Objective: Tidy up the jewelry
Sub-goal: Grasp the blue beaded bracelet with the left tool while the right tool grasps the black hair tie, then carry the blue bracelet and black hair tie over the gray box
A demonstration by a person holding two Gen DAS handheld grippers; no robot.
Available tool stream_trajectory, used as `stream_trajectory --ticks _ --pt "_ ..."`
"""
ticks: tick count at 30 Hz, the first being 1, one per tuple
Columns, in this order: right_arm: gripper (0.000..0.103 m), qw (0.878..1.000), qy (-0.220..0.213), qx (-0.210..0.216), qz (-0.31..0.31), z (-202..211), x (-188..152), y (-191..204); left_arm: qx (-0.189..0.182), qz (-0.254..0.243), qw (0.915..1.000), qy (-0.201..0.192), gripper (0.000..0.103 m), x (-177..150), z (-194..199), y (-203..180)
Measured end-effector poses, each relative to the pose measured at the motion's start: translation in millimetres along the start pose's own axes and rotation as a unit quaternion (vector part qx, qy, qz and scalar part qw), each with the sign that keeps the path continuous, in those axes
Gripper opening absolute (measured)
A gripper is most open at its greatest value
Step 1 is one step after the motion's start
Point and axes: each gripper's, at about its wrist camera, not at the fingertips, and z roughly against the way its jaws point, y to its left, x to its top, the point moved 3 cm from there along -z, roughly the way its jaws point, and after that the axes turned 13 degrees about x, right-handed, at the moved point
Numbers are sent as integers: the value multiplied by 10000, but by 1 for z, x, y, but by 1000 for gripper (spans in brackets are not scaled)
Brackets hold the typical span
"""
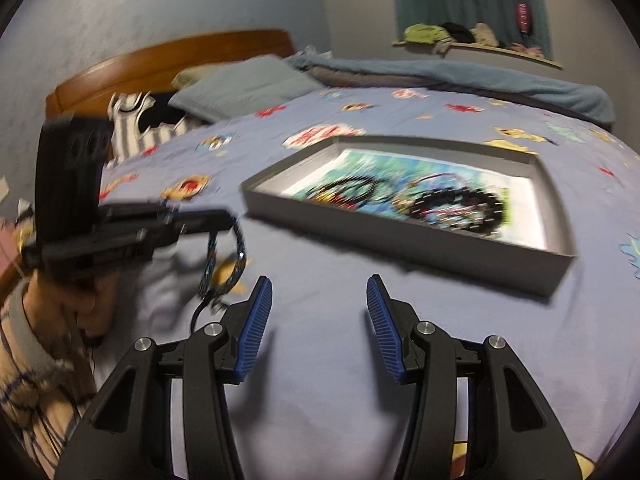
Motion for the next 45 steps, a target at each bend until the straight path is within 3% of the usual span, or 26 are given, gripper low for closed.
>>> stream_trajectory --ticks 8,11,16,19,32,45 --pt "49 9978 426 275 429 -20 -8 28 140 59 9999 -12 8 -4 4 15" --pt "38 9958 634 251 604 -30 -12 35 159 91 9998 -29 8 -4 7 18" --pt "6 9922 969 164 766 -45 -16 38 178 146 9997 -99 8 -2 10 22" --pt "3 9910 994 158 881 -45 -18 42 176 172 9996 -142 8 -1 12 22" --pt "3 9980 -143 -27 607 0 18 22 53 239 9978 -613 8 23 22 14" --pt "3 9965 -765 -299 180 33 41 -11 -147 355 9937 -1052 8 58 20 0"
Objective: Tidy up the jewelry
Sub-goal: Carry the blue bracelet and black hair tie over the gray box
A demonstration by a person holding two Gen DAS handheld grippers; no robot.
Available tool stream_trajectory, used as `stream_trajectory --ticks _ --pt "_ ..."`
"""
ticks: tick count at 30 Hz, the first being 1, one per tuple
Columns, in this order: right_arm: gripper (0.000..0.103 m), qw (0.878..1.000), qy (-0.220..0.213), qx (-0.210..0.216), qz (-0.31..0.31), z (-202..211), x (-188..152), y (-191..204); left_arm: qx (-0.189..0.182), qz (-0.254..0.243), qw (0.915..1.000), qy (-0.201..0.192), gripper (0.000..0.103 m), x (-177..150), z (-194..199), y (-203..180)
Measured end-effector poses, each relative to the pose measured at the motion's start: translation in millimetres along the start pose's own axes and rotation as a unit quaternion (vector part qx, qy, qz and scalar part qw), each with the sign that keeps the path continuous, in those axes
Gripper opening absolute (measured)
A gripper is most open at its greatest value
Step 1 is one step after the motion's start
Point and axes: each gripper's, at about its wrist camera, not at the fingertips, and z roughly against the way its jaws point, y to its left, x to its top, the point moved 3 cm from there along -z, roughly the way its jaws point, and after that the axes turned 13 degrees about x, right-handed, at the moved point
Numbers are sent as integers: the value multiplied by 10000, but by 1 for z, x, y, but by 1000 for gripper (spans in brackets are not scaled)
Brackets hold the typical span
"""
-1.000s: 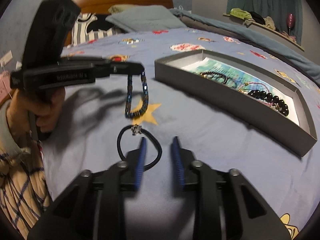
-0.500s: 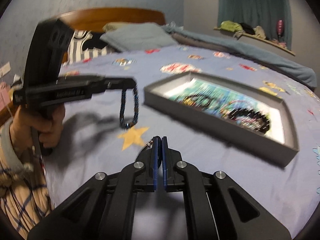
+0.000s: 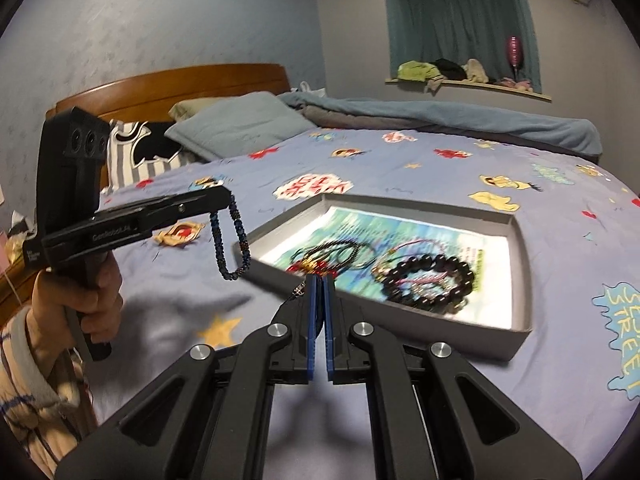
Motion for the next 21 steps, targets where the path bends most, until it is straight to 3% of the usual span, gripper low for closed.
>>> stream_trajectory --ticks 11,21 --pt "3 9969 -373 -497 -477 10 19 -51 135 204 9997 -89 7 18 -29 7" --pt "3 9914 -229 -909 -914 -1 8 -98 248 378 9988 179 8 18 -67 18"
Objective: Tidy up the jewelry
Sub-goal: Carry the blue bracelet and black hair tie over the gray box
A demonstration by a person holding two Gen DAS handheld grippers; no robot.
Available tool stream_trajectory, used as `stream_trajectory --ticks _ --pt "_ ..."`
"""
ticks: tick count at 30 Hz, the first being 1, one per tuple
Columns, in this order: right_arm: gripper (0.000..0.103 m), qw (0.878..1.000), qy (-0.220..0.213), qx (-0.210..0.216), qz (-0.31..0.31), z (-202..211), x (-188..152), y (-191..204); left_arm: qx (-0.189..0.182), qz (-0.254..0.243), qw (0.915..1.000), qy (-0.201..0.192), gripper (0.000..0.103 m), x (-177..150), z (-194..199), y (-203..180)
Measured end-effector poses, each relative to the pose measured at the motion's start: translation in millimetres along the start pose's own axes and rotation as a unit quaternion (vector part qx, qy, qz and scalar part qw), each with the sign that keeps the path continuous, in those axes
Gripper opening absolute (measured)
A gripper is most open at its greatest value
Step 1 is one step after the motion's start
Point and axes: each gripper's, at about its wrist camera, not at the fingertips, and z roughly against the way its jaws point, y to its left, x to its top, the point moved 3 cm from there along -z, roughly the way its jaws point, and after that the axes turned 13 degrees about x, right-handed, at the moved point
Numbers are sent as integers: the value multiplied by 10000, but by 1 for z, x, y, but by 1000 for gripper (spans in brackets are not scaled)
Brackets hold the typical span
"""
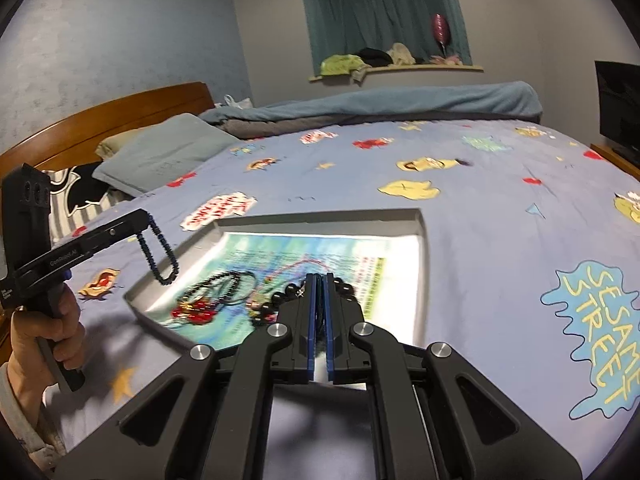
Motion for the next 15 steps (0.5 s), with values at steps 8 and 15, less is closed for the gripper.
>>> stream_trajectory --ticks 8,15 --pt "3 9996 165 -150 -163 -12 -4 -15 166 47 9994 305 7 -9 -17 9" --pt "3 9990 327 -243 -183 -18 -9 -18 409 44 9976 557 8 -17 -26 17"
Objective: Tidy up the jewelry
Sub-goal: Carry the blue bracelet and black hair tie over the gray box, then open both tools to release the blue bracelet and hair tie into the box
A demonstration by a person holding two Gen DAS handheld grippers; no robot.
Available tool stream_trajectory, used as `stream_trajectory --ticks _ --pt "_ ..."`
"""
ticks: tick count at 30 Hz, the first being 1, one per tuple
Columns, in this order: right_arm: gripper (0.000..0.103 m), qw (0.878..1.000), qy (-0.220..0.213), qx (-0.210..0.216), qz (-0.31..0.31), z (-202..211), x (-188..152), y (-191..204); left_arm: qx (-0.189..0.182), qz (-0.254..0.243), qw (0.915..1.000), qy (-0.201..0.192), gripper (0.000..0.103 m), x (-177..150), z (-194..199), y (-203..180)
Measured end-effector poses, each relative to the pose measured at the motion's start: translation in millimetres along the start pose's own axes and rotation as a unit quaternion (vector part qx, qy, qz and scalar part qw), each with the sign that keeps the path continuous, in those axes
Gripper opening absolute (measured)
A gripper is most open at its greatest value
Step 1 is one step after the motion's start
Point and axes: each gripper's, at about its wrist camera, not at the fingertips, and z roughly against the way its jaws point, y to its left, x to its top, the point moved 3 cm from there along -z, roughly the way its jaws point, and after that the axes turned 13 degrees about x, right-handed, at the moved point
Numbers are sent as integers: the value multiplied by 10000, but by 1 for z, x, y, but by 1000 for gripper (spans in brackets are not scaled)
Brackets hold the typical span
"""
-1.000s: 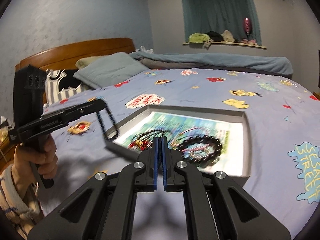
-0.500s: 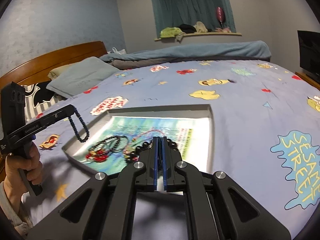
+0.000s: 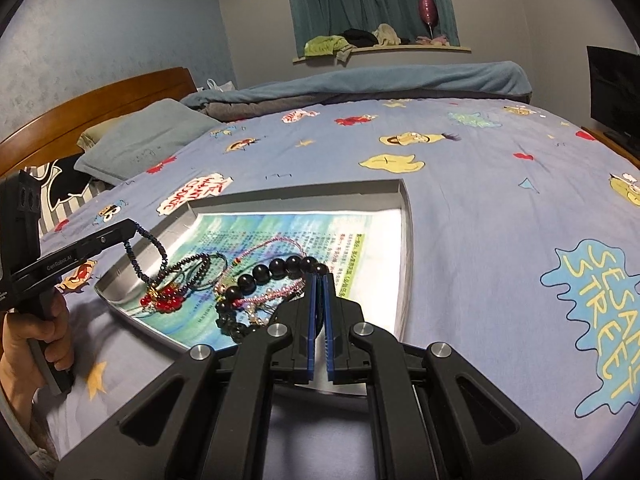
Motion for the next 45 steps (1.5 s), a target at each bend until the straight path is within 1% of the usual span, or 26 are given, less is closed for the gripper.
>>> stream_trajectory --ticks 5,10,13,16,17,18,19,20,21,22,23,24,25,26,28,29,33,36,38,41,43,45 --pt "3 9999 83 -76 30 -3 -3 1 226 -45 9996 186 8 -6 -6 4" --pt "3 9999 89 -110 29 -4 -2 -1 303 -63 9992 241 8 -8 -6 7" --pt "3 9999 82 -126 34 -4 -2 -1 322 -74 9992 231 14 -8 -5 8" --pt "5 9999 71 -115 30 -4 -2 -1 317 -95 9993 192 16 -9 -2 7" --pt "5 9999 54 -108 23 -3 -2 -1 310 -112 9993 179 18 -9 -1 7" --pt "9 10000 29 -94 16 -2 -1 -1 296 -131 9993 171 19 -9 0 6" --pt "18 10000 -8 -88 10 0 -1 -1 286 -147 9993 164 22 -9 0 5" --pt "24 10000 -46 -88 4 2 0 -2 286 -169 9993 146 25 -10 2 5" --pt "33 9999 -100 -80 -7 5 0 -2 294 -183 9993 122 30 -10 3 4" --pt "36 9999 -142 -69 -16 7 1 -2 298 -192 9993 99 37 -9 4 4" --pt "36 9998 -187 -52 -20 9 1 -2 301 -200 9993 75 46 -9 5 3" --pt "36 9998 -202 -47 -25 10 2 -3 309 -210 9993 35 50 -9 7 2" --pt "36 9998 -218 -36 -28 11 2 -2 325 -219 9992 -7 59 -9 9 2" --pt "36 9997 -233 -22 -23 12 2 -2 335 -229 9992 -46 63 -9 11 1" --pt "36 9997 -264 -16 -15 13 2 -1 351 -254 9990 -96 73 -9 14 0" --pt "36 9996 -282 -2 -16 14 2 -1 356 -268 9989 -120 77 -9 16 0" --pt "42 9995 -316 28 9 17 0 3 381 -324 9986 -141 80 -11 19 -2" --pt "49 9994 -320 38 99 19 -3 8 410 -351 9984 -162 86 -14 23 -3" --pt "53 9994 -318 60 147 20 -4 11 453 -359 9981 -207 92 -16 27 -3" --pt "61 9990 -354 63 268 24 -9 19 465 -397 9978 -239 93 -20 34 -5" --pt "73 9985 -420 52 333 28 -12 23 510 -449 9973 -261 95 -22 37 -6" --pt "79 9979 -519 59 390 33 -14 28 502 -434 9975 -256 96 -25 39 -6"
